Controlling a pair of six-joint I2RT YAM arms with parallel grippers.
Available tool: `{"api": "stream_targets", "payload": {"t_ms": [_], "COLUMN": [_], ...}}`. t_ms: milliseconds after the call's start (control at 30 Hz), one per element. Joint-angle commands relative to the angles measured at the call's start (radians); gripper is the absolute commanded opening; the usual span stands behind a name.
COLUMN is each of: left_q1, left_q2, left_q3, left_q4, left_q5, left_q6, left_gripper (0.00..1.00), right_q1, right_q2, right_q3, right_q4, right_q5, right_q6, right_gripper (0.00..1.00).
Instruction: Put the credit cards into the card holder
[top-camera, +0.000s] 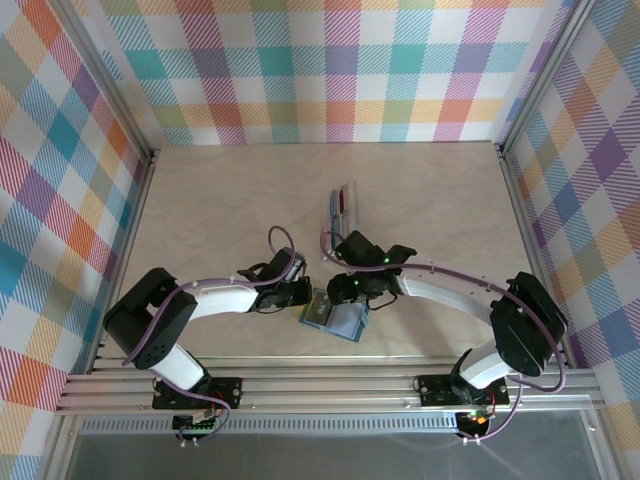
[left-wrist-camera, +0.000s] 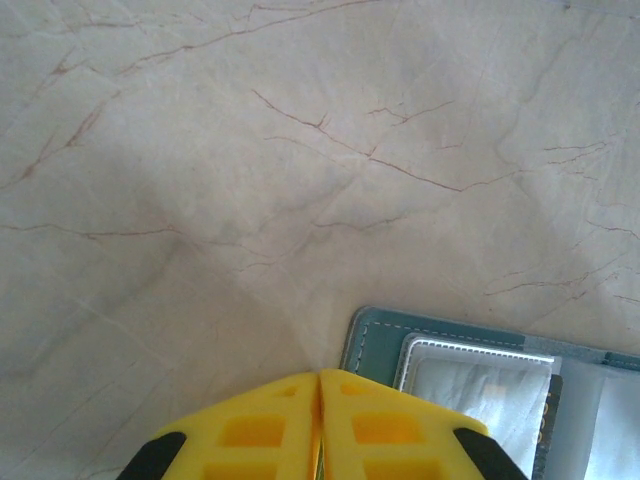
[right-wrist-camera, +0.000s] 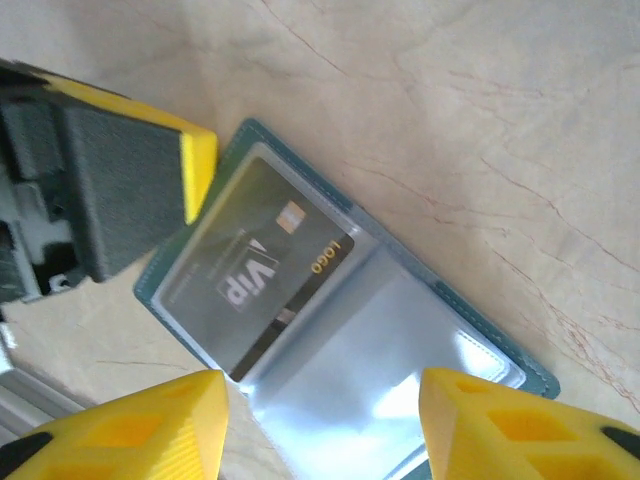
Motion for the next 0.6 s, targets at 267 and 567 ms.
{"api": "stream_targets", "payload": {"t_ms": [267, 567], "left_q1": [-0.001, 0.0], "left_q2": [0.057, 0.066], "left_q3": [-0.03, -0.034], "left_q4": [0.044, 0.053], "left_q5": [0.022, 0.025], "left_q6": [0.001, -0.002], "left_gripper": [0.1, 0.1], "right_q1": [0.006, 0.018], "right_q2": [0.092, 0.153], "right_q3": [-0.05, -0.059], "right_q4": [-0.016, 0.016], "right_q5": [0.025, 0.031], "right_q6": [0.04, 0.046], "right_gripper": [0.48, 0.35]}}
